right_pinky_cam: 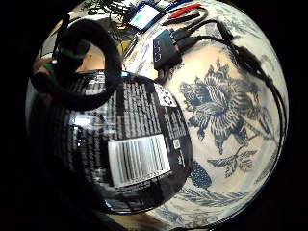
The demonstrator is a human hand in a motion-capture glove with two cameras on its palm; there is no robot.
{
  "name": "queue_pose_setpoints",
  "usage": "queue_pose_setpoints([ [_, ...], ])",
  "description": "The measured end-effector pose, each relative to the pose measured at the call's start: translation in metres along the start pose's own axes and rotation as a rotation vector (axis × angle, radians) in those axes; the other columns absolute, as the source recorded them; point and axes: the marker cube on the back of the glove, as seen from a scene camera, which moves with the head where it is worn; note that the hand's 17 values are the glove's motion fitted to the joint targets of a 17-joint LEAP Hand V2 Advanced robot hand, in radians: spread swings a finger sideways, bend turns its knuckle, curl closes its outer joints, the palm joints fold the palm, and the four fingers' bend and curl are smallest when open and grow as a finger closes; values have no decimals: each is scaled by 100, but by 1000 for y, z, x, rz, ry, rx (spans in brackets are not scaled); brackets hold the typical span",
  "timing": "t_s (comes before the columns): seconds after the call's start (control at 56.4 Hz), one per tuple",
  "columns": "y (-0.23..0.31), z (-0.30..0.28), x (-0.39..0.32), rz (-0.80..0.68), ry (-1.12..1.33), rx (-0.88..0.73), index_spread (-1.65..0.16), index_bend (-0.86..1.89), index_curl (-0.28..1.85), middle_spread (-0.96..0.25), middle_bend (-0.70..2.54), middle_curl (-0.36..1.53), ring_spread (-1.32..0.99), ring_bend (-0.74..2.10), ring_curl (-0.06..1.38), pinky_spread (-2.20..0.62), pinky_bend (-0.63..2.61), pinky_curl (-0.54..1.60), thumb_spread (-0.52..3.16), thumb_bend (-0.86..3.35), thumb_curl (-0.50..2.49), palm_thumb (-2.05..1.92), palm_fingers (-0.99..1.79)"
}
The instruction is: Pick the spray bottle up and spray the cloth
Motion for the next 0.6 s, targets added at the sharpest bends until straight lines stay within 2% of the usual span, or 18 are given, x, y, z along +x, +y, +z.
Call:
queue_pose_setpoints([
  [0.106,0,-5,-9,-80,-98,21,-25,32,39,-11,37,45,-14,43,39,5,7,25,80,-2,51,100,120],
  [0.195,9,-18,-20,-143,-112,32,-25,21,41,-13,46,49,-15,54,44,-8,26,30,69,-2,55,104,135],
  [0.301,24,-40,-56,-221,-71,-29,-26,23,44,-16,53,53,-18,59,47,-19,35,35,58,-3,59,102,142],
  [0.461,41,-51,-118,-293,115,-86,-27,34,51,-18,61,57,-20,64,50,-26,38,38,45,-3,64,100,141],
  [0.603,49,-43,-171,-270,281,-239,-27,41,55,-19,65,58,-20,66,51,-28,39,40,36,-3,68,97,141],
])
